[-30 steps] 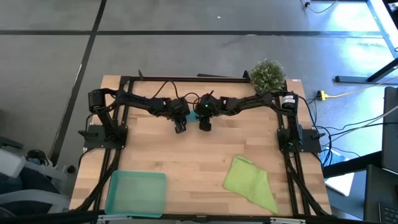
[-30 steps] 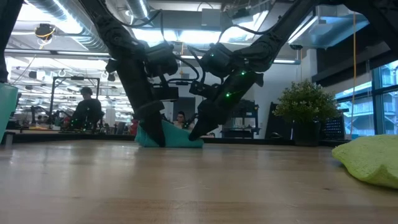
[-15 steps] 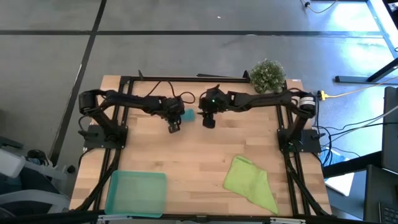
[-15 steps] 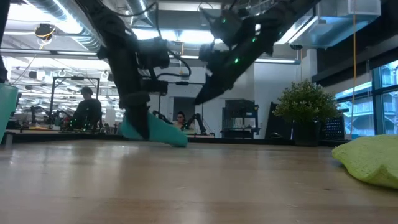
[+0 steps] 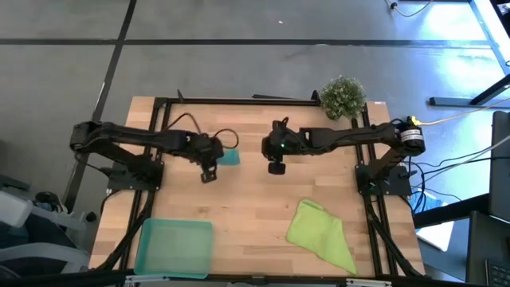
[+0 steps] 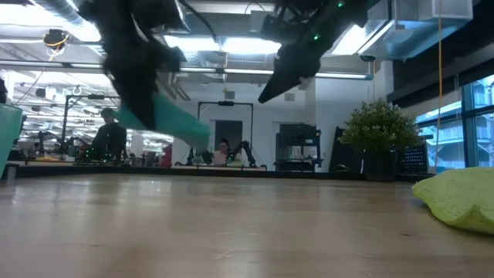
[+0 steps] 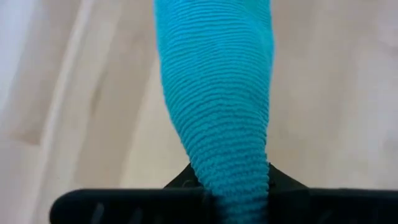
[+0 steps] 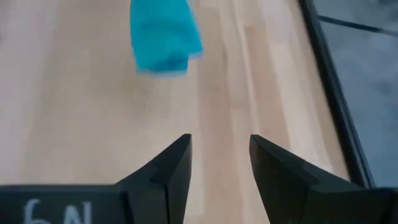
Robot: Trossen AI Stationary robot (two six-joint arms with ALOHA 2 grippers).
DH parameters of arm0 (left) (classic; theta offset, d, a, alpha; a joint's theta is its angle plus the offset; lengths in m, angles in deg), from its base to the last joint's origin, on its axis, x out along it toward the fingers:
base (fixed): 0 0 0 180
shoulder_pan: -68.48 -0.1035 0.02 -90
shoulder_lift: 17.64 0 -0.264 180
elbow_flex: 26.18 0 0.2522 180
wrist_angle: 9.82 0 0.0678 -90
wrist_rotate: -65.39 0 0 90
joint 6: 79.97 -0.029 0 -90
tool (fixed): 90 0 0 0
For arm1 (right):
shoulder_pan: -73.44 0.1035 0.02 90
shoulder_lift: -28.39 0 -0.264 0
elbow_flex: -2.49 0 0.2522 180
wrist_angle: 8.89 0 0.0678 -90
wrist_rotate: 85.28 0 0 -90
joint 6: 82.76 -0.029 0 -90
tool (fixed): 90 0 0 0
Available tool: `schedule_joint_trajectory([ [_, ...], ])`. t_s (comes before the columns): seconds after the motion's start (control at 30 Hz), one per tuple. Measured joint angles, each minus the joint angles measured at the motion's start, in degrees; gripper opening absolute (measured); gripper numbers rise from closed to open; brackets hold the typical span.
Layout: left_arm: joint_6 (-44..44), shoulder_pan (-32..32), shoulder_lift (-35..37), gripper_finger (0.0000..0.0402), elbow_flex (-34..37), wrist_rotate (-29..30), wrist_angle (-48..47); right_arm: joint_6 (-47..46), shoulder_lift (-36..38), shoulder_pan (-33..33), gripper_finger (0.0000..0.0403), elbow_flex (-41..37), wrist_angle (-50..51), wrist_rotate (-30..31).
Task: Roll microfiber towels into tight, uniform cylinder then place into a basket
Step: Put the rolled teal blue microfiber towel into the bin
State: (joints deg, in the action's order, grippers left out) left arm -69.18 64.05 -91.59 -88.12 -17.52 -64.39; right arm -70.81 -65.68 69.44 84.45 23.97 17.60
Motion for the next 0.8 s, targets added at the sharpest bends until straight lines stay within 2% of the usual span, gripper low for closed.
schedule_joint_trajectory([
  [0.2,11.7,12.7,6.1,0.0014,0.0,-0.2,-5.9,-1.3,0.2,3.4,0.0163,0.0,0.1,-2.7],
  [0.37,22.4,26.1,8.5,0.0014,-0.1,0.5,-6.8,-1.3,0.1,5.5,0.0163,0.0,-0.6,-7.2],
  [0.6,37.8,44.2,8.7,0.0014,-0.1,4.9,-5.8,-1.3,0.1,7.3,0.0163,0.0,-11.5,-8.1],
  [0.8,50.2,57.2,7.8,0.0014,-0.1,13.1,-2.9,0.4,-0.5,7.6,0.0163,0.6,-21.3,-10.0],
])
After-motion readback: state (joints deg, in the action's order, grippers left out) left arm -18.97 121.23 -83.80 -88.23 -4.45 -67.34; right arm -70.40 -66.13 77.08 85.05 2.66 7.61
